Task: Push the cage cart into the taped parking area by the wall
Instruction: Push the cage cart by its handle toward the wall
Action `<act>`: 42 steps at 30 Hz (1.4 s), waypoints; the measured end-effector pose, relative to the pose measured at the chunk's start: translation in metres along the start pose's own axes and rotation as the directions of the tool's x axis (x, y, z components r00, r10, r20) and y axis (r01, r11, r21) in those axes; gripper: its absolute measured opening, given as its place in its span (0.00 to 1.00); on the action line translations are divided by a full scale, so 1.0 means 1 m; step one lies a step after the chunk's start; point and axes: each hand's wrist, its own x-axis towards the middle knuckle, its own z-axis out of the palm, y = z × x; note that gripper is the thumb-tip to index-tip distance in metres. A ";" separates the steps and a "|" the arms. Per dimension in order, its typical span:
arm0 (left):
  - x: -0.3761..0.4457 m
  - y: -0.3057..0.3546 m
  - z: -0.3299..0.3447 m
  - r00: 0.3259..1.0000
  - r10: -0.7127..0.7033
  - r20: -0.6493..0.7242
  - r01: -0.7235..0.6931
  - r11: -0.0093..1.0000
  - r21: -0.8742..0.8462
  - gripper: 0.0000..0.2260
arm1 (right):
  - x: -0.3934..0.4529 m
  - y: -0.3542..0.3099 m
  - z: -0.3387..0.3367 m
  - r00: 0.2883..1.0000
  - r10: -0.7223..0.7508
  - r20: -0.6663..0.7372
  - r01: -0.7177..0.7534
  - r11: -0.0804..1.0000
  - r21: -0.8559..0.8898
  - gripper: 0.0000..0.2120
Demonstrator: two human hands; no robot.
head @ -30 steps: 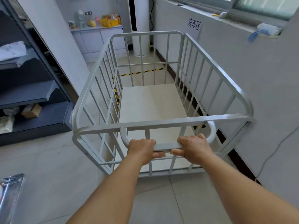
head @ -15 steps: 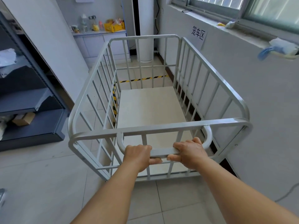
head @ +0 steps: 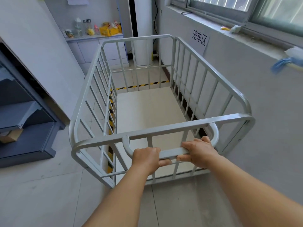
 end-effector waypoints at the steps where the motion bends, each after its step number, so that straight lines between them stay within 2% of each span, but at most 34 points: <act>1: 0.010 -0.001 -0.003 1.000 0.006 0.001 -0.006 1.000 0.006 0.27 | 0.009 0.004 -0.003 1.000 0.011 0.008 -0.011 1.000 -0.001 0.22; 6: 0.062 -0.012 -0.019 1.000 0.012 0.018 -0.011 1.000 0.000 0.28 | 0.060 0.022 -0.012 0.998 0.049 0.042 -0.048 0.999 -0.007 0.19; 20: 0.168 -0.064 -0.059 0.999 -0.035 0.029 0.034 0.999 0.025 0.27 | 0.186 0.039 -0.032 0.998 0.031 0.048 -0.032 0.999 0.014 0.22; 30: 0.193 -0.080 -0.071 0.999 -0.046 0.029 0.044 0.998 0.043 0.26 | 0.217 0.037 -0.038 0.997 0.036 0.071 -0.037 0.999 0.007 0.21; 38: 0.195 -0.082 -0.070 0.998 -0.059 -0.026 0.061 0.996 0.067 0.27 | 0.222 0.037 -0.042 0.992 0.048 0.115 -0.047 0.999 -0.009 0.23; 42: 0.191 -0.081 -0.069 0.994 -0.069 -0.083 0.066 0.997 -0.038 0.25 | 0.222 0.036 -0.045 0.987 0.065 0.149 -0.066 0.998 0.000 0.25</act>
